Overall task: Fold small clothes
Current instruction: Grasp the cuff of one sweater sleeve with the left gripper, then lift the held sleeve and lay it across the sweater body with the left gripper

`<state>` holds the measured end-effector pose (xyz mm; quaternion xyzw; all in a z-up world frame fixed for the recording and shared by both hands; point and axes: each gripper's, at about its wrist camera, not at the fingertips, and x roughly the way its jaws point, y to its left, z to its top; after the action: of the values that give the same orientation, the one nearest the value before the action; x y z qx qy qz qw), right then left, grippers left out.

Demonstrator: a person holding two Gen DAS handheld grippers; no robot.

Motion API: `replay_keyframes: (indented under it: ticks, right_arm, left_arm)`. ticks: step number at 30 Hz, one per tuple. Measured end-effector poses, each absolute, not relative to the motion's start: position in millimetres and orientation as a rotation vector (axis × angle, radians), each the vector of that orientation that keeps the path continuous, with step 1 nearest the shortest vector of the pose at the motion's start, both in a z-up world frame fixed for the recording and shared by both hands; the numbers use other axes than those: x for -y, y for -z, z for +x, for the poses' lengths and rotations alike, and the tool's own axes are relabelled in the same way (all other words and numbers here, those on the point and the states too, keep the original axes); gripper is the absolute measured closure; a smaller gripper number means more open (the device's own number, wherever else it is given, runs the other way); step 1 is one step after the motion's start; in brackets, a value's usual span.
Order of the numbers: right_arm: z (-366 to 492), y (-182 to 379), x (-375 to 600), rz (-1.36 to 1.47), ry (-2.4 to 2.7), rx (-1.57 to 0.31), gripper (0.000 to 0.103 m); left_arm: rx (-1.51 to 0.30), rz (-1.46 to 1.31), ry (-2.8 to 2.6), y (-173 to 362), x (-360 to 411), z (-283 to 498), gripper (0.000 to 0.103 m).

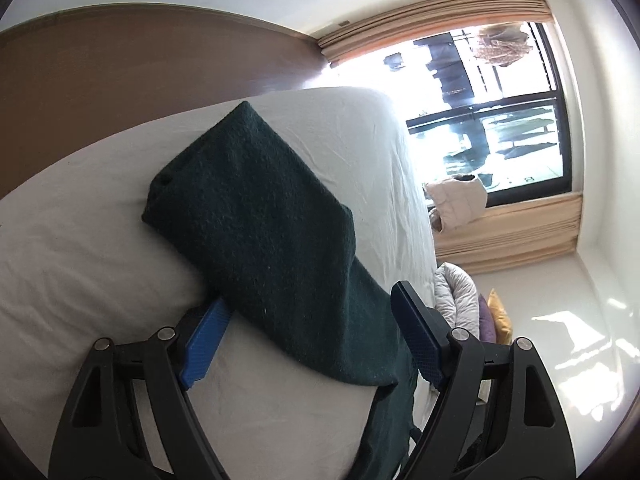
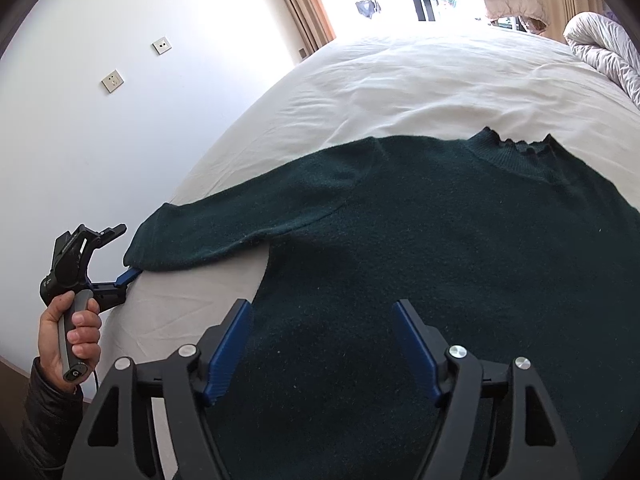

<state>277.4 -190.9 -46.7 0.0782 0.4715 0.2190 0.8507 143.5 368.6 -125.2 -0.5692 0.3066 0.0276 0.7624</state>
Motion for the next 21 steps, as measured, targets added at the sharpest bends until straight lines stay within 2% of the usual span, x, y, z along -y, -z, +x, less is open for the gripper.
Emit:
replay_keyframes:
  ticks: [7, 8, 9, 10, 12, 13, 17, 21]
  right_arm:
    - [289.3, 40.5, 196.3, 0.163, -0.435, -0.964, 0.028]
    - [291.2, 41.1, 195.3, 0.159, -0.434, -0.962, 0.028]
    - [292.8, 42.3, 194.0, 0.153, -0.432, -0.96, 0.028]
    - [294.6, 43.2, 193.0, 0.149, -0.43, -0.96, 0.029]
    - [299.5, 46.5, 192.0, 0.146, -0.423, -0.962, 0.031]
    - [302.1, 48.5, 192.2, 0.148, -0.421, -0.963, 0.033]
    - [318.7, 58.7, 194.2, 0.154, -0.401, -0.987, 0.046]
    - [337.3, 67.9, 201.8, 0.213, -0.394, -1.007, 0.05]
  left_arm:
    - [-0.634, -1.304, -0.061, 133.5, -381.0, 166.6, 0.026]
    - [-0.63, -1.317, -0.061, 136.0, -384.6, 167.4, 0.038]
    - [-0.634, -1.338, -0.066, 139.8, -387.6, 170.1, 0.059]
    - [-0.64, -1.361, -0.07, 145.2, -392.5, 172.2, 0.07]
    - [-0.639, -1.38, -0.075, 151.0, -396.4, 171.9, 0.09]
    - [-0.636, -1.36, -0.085, 150.1, -396.9, 169.7, 0.094]
    - [-0.598, -1.233, -0.117, 130.5, -389.2, 166.6, 0.095]
    - [-0.551, -1.074, -0.126, 89.6, -369.0, 182.7, 0.096]
